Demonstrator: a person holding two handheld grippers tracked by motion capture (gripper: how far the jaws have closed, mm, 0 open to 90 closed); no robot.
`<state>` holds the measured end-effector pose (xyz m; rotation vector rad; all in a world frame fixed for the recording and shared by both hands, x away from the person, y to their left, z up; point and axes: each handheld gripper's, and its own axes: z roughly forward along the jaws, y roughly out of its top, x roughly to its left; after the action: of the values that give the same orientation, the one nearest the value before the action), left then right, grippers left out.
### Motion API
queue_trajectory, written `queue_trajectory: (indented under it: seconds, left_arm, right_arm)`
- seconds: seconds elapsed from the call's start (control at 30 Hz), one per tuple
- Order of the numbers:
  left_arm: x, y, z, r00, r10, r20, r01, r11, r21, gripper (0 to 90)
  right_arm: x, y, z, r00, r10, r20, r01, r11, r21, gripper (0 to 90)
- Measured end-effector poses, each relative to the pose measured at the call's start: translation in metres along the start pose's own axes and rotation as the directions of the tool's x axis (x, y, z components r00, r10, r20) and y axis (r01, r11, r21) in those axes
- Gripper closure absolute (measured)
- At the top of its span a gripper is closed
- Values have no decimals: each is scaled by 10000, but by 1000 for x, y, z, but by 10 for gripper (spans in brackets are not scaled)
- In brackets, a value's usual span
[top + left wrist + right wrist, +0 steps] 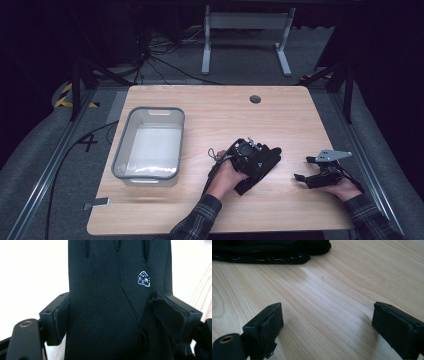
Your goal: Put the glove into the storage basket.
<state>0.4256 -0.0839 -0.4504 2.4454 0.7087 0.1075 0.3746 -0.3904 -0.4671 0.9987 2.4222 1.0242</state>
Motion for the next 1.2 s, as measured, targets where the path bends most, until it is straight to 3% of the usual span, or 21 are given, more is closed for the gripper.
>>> queue_trajectory:
  seconds: [0.23,0.27,0.37,0.43,0.53,0.67,0.8,1.2]
  left_arm:
    - [-3,0,-2,9999,104,75,-104,9999,-13,301]
    - [-4,0,-3,9996,187,201,-187,9998,6,373]
    - [-4,0,-4,9988,277,403,-278,9996,31,450]
    - [-4,-1,-6,9974,321,646,-324,9995,45,562]
    - [-6,1,-7,9968,477,635,-486,9987,129,657]
    - [-8,2,-9,9974,403,592,-410,9991,108,685]
    - [-5,1,-15,9949,126,1003,-121,9999,-54,689]
    - [-4,0,-33,9896,-249,1417,299,9990,-334,705]
  right_arm:
    - [0,0,0,10000,0,-3,0,10000,1,104]
    - [0,0,0,10000,-1,-3,1,10000,2,104]
    - [0,0,0,10000,-3,-4,3,10000,0,104]
    - [0,0,0,10000,-2,-3,2,10000,1,104]
    - [0,0,0,10000,-6,1,6,10000,-1,104]
    - [0,0,0,10000,2,0,-2,10000,3,104]
    - [0,0,0,10000,-1,0,1,10000,1,104]
    - [0,0,0,10000,1,-4,-1,10000,2,104]
